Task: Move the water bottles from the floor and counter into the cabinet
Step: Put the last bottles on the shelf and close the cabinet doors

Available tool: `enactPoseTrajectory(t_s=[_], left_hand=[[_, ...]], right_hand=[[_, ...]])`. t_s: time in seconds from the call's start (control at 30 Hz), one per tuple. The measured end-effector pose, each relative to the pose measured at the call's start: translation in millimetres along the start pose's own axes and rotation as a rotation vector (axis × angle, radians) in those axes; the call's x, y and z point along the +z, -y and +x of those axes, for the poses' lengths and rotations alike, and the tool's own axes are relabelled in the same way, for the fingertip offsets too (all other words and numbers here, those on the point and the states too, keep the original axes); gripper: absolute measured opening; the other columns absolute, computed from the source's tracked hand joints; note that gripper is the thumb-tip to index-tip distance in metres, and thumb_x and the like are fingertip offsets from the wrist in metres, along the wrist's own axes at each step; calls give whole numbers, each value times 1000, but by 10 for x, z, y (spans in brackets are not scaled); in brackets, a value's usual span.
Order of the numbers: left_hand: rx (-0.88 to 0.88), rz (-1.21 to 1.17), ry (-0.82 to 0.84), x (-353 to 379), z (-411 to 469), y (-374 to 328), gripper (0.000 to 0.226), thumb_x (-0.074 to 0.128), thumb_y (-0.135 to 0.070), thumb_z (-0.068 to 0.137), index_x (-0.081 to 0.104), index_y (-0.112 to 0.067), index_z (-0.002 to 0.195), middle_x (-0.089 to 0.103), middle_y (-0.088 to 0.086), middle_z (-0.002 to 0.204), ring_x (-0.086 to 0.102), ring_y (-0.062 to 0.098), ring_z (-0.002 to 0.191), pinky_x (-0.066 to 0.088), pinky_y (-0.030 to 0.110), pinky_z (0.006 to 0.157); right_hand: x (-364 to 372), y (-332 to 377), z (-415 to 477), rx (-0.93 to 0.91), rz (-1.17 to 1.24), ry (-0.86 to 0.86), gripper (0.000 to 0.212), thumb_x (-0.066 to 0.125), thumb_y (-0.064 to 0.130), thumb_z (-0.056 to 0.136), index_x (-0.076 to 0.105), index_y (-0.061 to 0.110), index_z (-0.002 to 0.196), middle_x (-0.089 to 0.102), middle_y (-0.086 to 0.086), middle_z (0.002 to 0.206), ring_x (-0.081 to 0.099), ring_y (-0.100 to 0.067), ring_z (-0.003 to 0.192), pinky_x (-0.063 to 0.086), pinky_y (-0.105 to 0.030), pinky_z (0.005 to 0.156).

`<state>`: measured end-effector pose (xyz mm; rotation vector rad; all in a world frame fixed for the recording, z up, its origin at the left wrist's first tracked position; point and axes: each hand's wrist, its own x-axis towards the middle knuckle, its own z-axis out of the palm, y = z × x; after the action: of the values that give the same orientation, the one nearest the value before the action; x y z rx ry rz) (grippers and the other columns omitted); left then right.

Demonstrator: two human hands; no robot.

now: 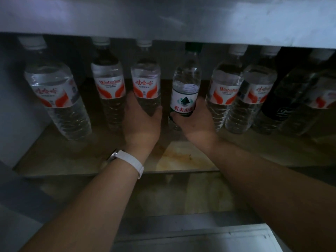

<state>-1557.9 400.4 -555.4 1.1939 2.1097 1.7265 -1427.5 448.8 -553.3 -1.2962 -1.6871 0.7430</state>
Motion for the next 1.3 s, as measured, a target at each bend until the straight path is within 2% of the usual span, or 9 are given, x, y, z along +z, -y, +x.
enactPoseTrajectory(t_s=[0.27, 0.4, 0.57, 0.7, 0.8, 0.93, 1.0, 1.13, 1.3], left_hand=[[41, 14, 4, -5, -33, 49, 65, 79, -32, 84, 47, -24, 140, 58, -4, 139, 53, 15, 130, 37, 25, 98], [41, -6, 19, -36, -87, 18, 65, 78, -32, 85, 47, -26, 141, 58, -7, 140, 52, 12, 130, 34, 22, 98], [125, -31, 12, -243, -246, 98, 58, 73, -43, 86, 52, -27, 137, 60, -8, 132, 57, 8, 122, 48, 30, 100], [118, 29, -76, -556, -343, 196, 48, 71, -41, 88, 55, -28, 132, 59, -6, 130, 58, 9, 115, 46, 18, 89], [89, 2, -234, -852, -353, 313, 45, 71, -39, 85, 56, -27, 126, 53, -3, 129, 54, 5, 109, 49, 30, 94], [25, 81, -439, -1133, -242, 455, 61, 74, -23, 79, 51, -5, 132, 48, 20, 134, 41, 23, 122, 28, 17, 98], [-83, 63, -416, -1217, -143, 446, 70, 78, -20, 78, 45, -9, 139, 41, 16, 143, 38, 21, 127, 24, 14, 97], [-128, 1, -347, -1277, 44, 487, 85, 83, -26, 77, 38, -19, 148, 40, 6, 147, 41, 20, 133, 36, 28, 105], [-118, -72, -292, -1269, 193, 593, 78, 84, -27, 75, 44, -25, 142, 56, -4, 137, 56, 13, 125, 50, 38, 104]], right_hand=[[42, -47, 19, -12, -29, 27, 62, 81, 30, 77, 46, 13, 126, 64, -2, 121, 62, -17, 113, 49, -27, 86], [29, -45, 2, 31, -5, 76, 62, 80, 32, 79, 46, 12, 127, 63, -2, 122, 61, -17, 113, 49, -28, 87], [-150, 136, -168, 15, 164, 106, 57, 76, 28, 84, 46, 17, 131, 62, 6, 120, 60, -4, 106, 51, -22, 88], [-219, 252, -419, -32, 154, 58, 66, 74, 41, 73, 44, 33, 132, 55, 10, 129, 56, -5, 116, 51, -33, 99], [-201, 421, -611, -80, 54, 59, 59, 74, 35, 79, 46, 32, 131, 46, 11, 127, 51, -4, 114, 47, -28, 99], [58, 668, -717, -162, 39, 211, 52, 74, 27, 83, 49, 37, 127, 52, 17, 120, 52, 2, 108, 50, -28, 96], [245, 772, -706, -167, -3, 304, 61, 74, 29, 84, 43, 39, 136, 52, 15, 131, 51, -3, 118, 47, -29, 98], [544, 925, -661, -197, -25, 366, 63, 74, 32, 84, 41, 35, 138, 53, 16, 126, 51, -5, 113, 42, -26, 91], [928, 943, -592, -140, -44, 300, 69, 77, 34, 80, 41, 27, 138, 60, 9, 119, 58, -9, 107, 47, -27, 85]])
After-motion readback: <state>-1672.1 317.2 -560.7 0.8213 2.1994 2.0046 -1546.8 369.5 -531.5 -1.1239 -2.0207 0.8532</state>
